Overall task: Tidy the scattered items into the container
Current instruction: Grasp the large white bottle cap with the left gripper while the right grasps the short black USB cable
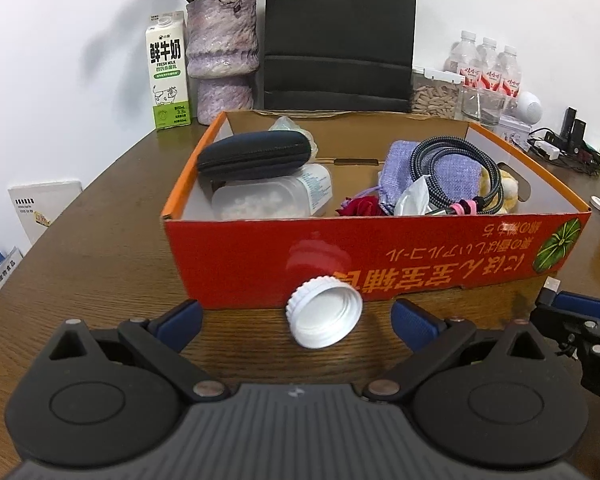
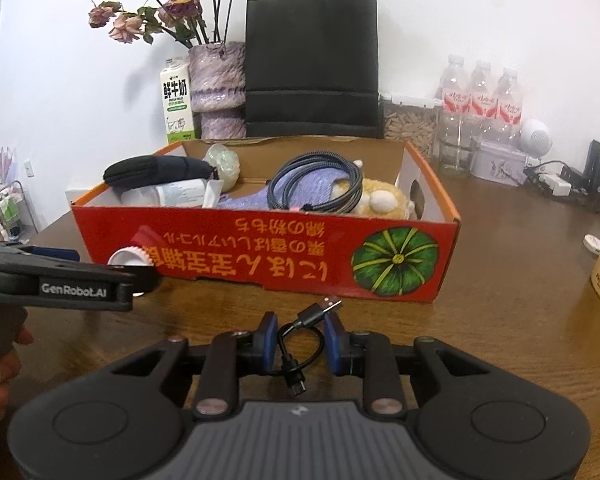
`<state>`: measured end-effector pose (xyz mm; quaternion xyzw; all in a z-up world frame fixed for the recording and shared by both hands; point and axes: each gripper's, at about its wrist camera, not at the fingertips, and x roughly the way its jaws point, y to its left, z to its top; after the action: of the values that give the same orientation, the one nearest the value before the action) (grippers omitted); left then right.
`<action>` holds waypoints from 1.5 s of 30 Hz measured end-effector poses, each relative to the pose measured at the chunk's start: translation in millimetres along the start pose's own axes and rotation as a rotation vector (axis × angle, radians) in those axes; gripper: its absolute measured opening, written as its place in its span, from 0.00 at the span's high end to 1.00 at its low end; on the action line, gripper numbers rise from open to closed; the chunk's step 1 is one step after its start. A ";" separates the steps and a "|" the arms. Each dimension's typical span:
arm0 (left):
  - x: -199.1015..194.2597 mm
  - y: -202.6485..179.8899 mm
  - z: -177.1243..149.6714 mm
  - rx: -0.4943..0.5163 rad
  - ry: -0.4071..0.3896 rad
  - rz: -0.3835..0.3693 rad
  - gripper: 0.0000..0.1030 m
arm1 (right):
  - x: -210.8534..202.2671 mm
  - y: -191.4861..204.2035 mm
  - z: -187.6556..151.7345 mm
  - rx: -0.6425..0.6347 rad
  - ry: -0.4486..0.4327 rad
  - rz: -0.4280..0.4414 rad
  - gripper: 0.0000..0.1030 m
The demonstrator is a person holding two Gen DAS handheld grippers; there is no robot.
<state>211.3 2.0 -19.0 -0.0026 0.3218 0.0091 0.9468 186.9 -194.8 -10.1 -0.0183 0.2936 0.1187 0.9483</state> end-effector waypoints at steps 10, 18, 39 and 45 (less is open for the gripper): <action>13.0 -0.9 -0.6 -0.051 0.023 -0.005 0.24 | 7.4 -5.8 0.6 0.013 0.002 0.020 0.77; 8.4 -0.4 -5.2 -0.053 0.006 -0.051 0.60 | 8.1 -2.0 -5.2 0.009 0.005 0.027 0.77; -26.6 -7.2 -5.5 -0.025 -0.093 -0.127 0.60 | -14.5 4.0 3.2 -0.014 -0.099 0.031 0.77; -47.9 -12.0 15.3 -0.004 -0.166 -0.168 0.60 | -30.4 8.2 29.2 -0.047 -0.179 0.032 0.77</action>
<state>182.8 -10.6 22.3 -0.0305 0.2409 -0.0697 0.9676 176.7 -190.3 31.4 -0.0250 0.2049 0.1421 0.9681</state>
